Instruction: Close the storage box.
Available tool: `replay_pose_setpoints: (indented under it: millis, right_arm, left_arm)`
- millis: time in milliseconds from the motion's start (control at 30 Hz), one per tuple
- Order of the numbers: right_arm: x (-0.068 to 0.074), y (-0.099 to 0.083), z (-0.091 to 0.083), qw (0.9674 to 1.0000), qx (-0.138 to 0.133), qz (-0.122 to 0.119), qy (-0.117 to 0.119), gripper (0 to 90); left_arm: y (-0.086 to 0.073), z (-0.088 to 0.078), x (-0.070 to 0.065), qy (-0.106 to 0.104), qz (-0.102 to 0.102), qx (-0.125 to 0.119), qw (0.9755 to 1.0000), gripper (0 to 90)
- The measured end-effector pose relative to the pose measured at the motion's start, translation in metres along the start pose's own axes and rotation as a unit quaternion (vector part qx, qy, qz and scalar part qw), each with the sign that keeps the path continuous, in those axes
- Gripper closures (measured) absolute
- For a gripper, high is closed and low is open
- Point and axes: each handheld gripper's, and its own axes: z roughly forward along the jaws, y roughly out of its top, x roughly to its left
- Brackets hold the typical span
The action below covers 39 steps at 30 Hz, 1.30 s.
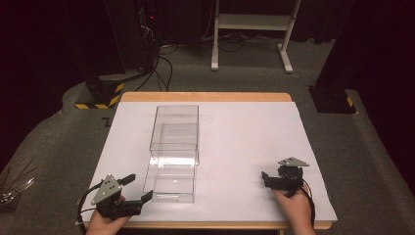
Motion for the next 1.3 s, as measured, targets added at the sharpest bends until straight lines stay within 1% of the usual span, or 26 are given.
replay_pose_setpoints:
  millis: [67,167,267,633,867,1000,1067,1167,1233,1300]
  right_arm:
    - [0.000,0.000,0.000,1.0000,0.000,0.000,0.000,9.4]
    - [0.000,0.000,0.000,1.0000,0.000,0.000,0.000,9.4]
    - [0.000,0.000,0.000,1.0000,0.000,0.000,0.000,9.4]
    - [0.000,0.000,0.000,1.0000,0.000,0.000,0.000,9.4]
    - [0.000,0.000,0.000,1.0000,0.000,0.000,0.000,9.4]
    - [0.000,0.000,0.000,1.0000,0.000,0.000,0.000,9.4]
    - [0.000,0.000,0.000,1.0000,0.000,0.000,0.000,9.3]
    - [0.000,0.000,0.000,1.0000,0.000,0.000,0.000,9.3]
    - [0.000,0.000,0.000,1.0000,0.000,0.000,0.000,9.4]
    - [0.000,0.000,0.000,1.0000,0.000,0.000,0.000,9.3]
  left_arm:
    - [-0.001,0.000,0.000,0.000,0.000,0.004,1.0000,14.4]
    - [-0.003,0.000,0.001,-0.007,-0.001,0.005,1.0000,14.8]
    - [-0.005,0.003,0.000,-0.006,0.007,0.015,0.9999,14.9]
    - [-0.012,0.010,0.002,-0.009,0.006,0.038,0.9992,15.3]
    - [-0.012,0.014,0.000,-0.010,0.011,0.039,0.9991,15.1]
    - [-0.011,0.020,-0.003,-0.010,0.015,0.040,0.9990,15.0]
    - [-0.011,0.023,-0.005,-0.006,0.019,0.042,0.9989,15.2]
    - [-0.011,0.025,-0.005,-0.005,0.015,0.042,0.9990,15.8]
    - [-0.010,0.026,-0.006,-0.001,0.016,0.040,0.9991,17.4]
    - [-0.010,0.028,-0.006,0.000,0.011,0.039,0.9992,18.6]
